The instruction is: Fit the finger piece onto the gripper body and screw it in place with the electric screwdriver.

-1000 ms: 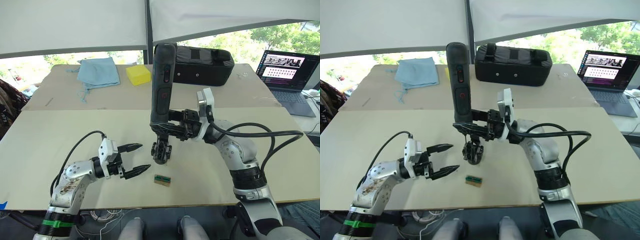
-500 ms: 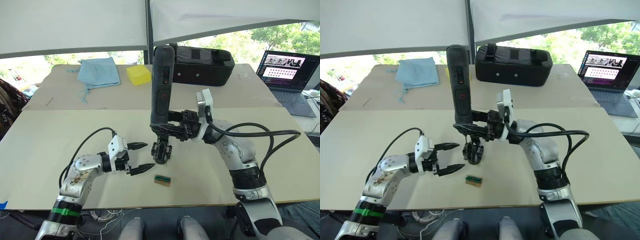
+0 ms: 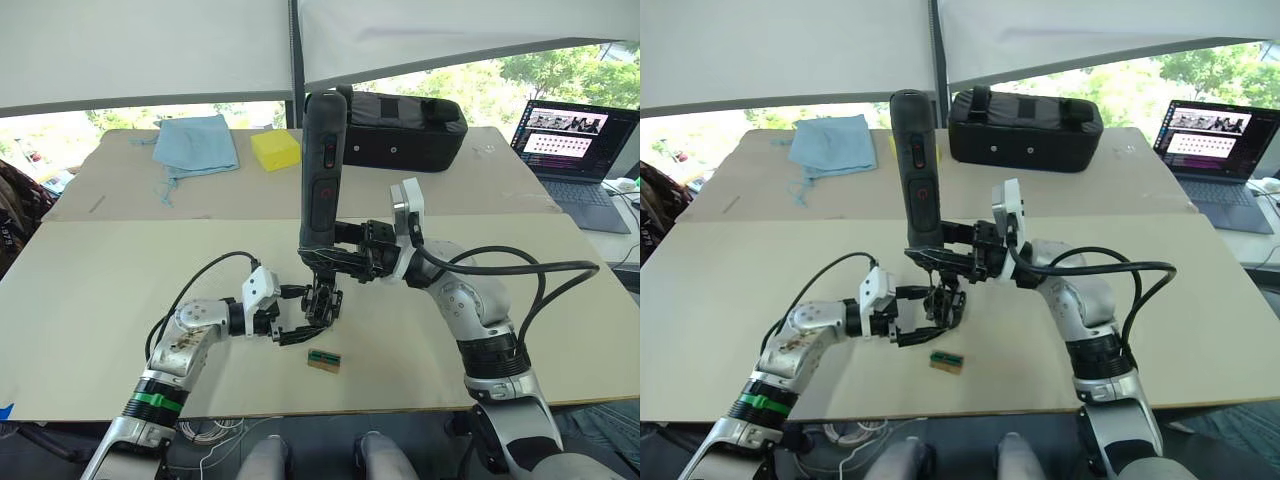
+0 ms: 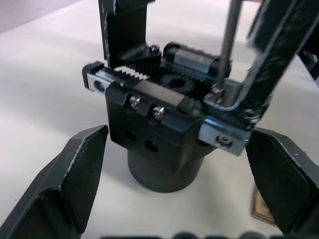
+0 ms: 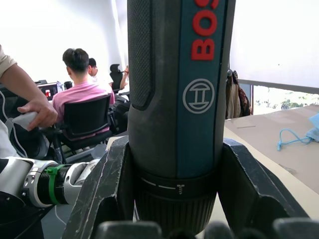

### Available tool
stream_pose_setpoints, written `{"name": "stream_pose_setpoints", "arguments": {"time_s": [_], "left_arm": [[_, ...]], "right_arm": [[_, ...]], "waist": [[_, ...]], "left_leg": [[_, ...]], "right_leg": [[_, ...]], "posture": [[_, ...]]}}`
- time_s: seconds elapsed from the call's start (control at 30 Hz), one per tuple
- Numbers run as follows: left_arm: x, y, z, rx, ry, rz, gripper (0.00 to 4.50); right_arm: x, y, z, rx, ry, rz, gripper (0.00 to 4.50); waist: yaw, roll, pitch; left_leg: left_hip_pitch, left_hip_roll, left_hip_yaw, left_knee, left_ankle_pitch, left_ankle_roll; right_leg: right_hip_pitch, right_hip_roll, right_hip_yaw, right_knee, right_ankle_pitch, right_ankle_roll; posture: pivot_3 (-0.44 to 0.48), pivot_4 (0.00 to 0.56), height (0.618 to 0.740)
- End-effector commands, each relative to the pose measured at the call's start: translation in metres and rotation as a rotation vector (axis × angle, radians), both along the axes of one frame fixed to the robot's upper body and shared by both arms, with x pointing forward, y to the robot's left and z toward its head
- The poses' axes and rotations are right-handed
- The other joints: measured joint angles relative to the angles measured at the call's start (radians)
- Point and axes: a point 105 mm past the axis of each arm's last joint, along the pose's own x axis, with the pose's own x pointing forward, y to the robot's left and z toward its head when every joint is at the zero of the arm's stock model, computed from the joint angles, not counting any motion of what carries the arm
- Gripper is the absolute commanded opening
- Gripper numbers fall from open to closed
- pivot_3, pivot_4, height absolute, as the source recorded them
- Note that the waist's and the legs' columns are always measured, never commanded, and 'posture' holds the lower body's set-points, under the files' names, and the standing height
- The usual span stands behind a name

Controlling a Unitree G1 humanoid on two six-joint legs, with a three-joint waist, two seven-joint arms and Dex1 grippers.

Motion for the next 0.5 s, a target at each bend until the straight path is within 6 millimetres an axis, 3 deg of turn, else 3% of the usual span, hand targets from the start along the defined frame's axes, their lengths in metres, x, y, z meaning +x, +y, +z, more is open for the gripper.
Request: {"name": "stream_pose_setpoints", "arguments": {"time_s": [0.03, 0.5], "left_arm": [[0.003, -0.001, 0.005, 0.003, -0.041, -0.012, 4.5], [0.01, -0.012, -0.008, 0.01, -0.048, -0.032, 4.5]], "right_arm": [[-0.008, 0.001, 0.015, 0.027, -0.081, 0.014, 1.9], [-0.008, 0.0, 0.015, 0.025, -0.081, 0.003, 1.9]], "waist": [[-0.001, 0.0, 0.0], [0.001, 0.0, 0.0]], "left_leg": [[0.0, 0.0, 0.0, 0.0, 0.0, 0.0], [0.0, 0.0, 0.0, 0.0, 0.0, 0.0]], "right_leg": [[0.0, 0.0, 0.0, 0.0, 0.0, 0.0], [0.0, 0.0, 0.0, 0.0, 0.0, 0.0]], "posture": [[0.0, 0.15, 0.74], [0.0, 0.15, 0.74]]}}
